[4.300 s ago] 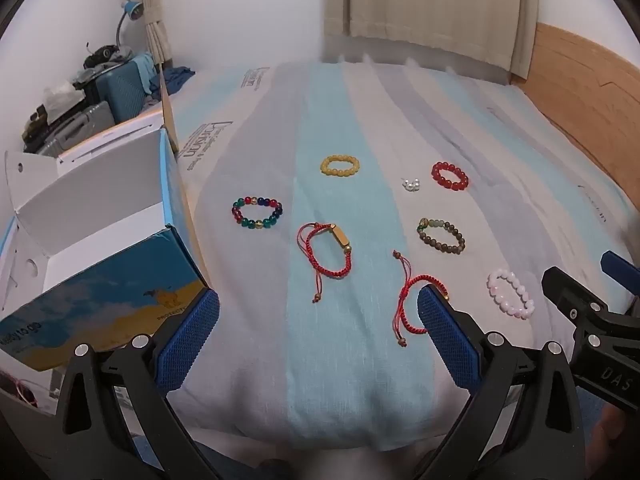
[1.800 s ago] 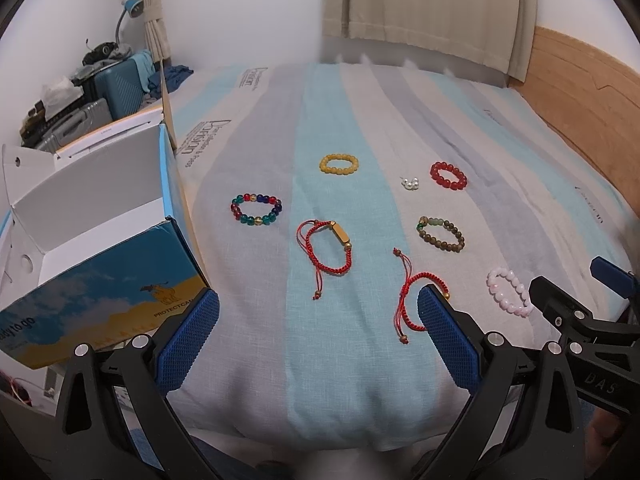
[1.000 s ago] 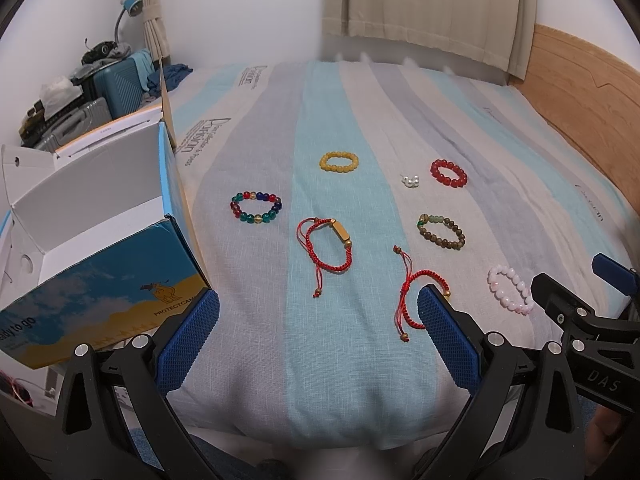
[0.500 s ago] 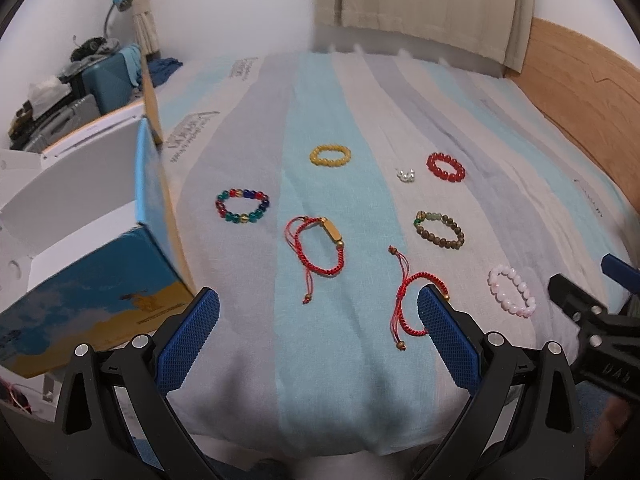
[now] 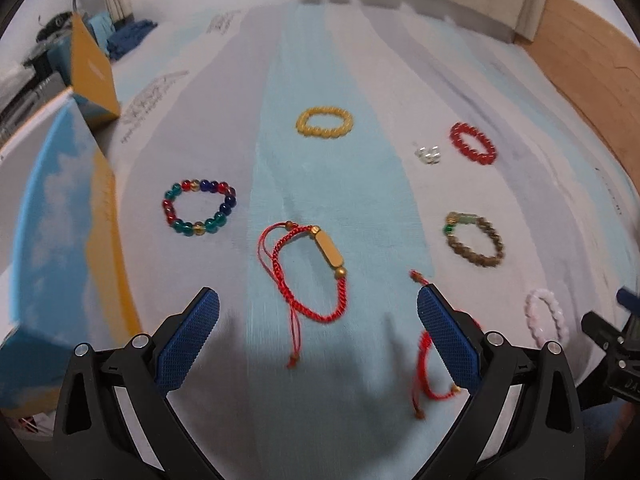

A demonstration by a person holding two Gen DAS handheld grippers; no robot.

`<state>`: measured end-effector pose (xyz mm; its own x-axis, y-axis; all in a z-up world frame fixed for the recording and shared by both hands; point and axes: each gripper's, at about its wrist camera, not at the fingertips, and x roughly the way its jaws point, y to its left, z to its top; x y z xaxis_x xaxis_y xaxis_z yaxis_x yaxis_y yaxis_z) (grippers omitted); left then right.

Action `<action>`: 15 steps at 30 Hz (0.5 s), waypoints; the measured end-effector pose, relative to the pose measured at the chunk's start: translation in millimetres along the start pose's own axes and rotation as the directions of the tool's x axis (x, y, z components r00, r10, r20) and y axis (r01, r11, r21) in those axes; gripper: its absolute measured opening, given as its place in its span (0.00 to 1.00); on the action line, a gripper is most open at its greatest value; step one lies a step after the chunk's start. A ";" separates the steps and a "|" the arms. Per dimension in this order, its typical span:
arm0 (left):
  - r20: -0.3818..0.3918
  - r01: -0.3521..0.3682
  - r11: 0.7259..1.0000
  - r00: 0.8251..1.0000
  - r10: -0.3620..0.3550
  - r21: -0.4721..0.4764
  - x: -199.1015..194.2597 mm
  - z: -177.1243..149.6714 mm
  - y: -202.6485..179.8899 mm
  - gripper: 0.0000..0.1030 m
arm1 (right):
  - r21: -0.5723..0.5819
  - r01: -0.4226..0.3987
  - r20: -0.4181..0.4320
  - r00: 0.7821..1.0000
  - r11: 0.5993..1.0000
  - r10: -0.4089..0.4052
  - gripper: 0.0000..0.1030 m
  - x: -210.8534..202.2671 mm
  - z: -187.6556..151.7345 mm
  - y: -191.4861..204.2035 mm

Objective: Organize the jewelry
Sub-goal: 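Grasp the red cord bracelet with the left tool while the right tool grasps the pink bead bracelet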

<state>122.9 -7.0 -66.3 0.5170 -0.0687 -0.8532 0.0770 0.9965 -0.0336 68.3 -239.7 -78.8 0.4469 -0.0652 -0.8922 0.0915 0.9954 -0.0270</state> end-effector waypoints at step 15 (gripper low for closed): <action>-0.150 0.008 1.000 0.989 -0.009 -0.008 54.4 12.6 9.8 0.72 | 0.042 -0.088 -0.164 0.982 0.995 0.094 0.50 55.4 -1.1 2.0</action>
<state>162.5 -1.6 -106.5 0.3824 -0.0694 -0.9214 0.0736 0.9963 -0.0445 92.4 -241.2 -128.8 0.3017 0.0407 -0.9525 0.0889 0.9935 0.0706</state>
